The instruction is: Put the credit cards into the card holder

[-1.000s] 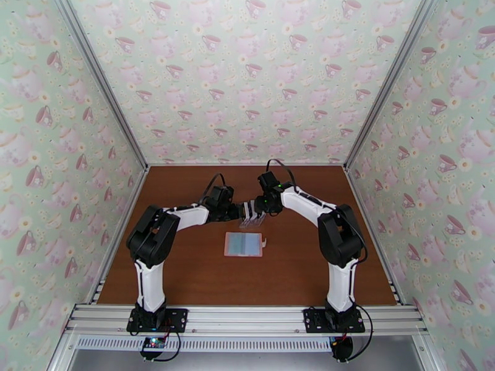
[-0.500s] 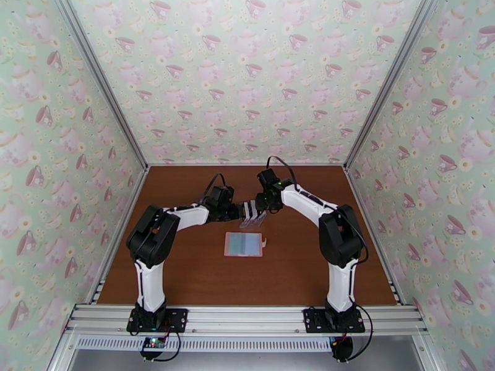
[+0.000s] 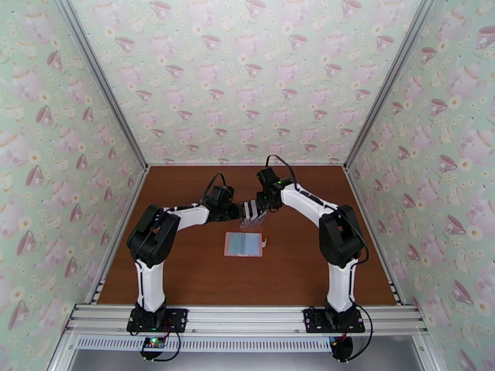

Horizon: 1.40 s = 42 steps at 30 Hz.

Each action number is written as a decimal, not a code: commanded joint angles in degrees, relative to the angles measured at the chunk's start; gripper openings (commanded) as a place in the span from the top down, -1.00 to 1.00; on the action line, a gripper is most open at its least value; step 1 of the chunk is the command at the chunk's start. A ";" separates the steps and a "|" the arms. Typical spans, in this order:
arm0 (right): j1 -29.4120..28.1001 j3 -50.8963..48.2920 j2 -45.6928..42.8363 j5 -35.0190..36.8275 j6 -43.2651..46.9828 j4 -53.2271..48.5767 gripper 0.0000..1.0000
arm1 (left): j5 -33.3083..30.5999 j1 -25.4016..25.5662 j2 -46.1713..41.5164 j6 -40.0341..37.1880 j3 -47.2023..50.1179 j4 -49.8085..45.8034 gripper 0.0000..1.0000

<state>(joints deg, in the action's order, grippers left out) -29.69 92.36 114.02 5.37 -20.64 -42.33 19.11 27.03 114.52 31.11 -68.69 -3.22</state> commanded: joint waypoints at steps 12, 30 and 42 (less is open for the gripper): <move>-0.61 2.96 -0.86 3.44 0.71 -3.99 0.73 | -0.44 -0.59 2.81 0.36 -0.22 -3.80 0.23; -3.01 2.21 -4.14 -1.74 -1.40 -2.50 1.00 | 0.04 -0.65 1.94 0.44 -0.02 -3.71 0.18; -4.75 1.89 -7.89 -1.78 -2.58 -2.86 1.00 | 1.45 -0.98 -1.41 0.53 2.01 -0.98 -0.29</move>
<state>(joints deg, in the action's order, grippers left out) -33.85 94.50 108.84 4.03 -22.13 -44.12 19.38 26.37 114.52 31.57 -67.99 -3.88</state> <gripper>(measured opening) 0.042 0.636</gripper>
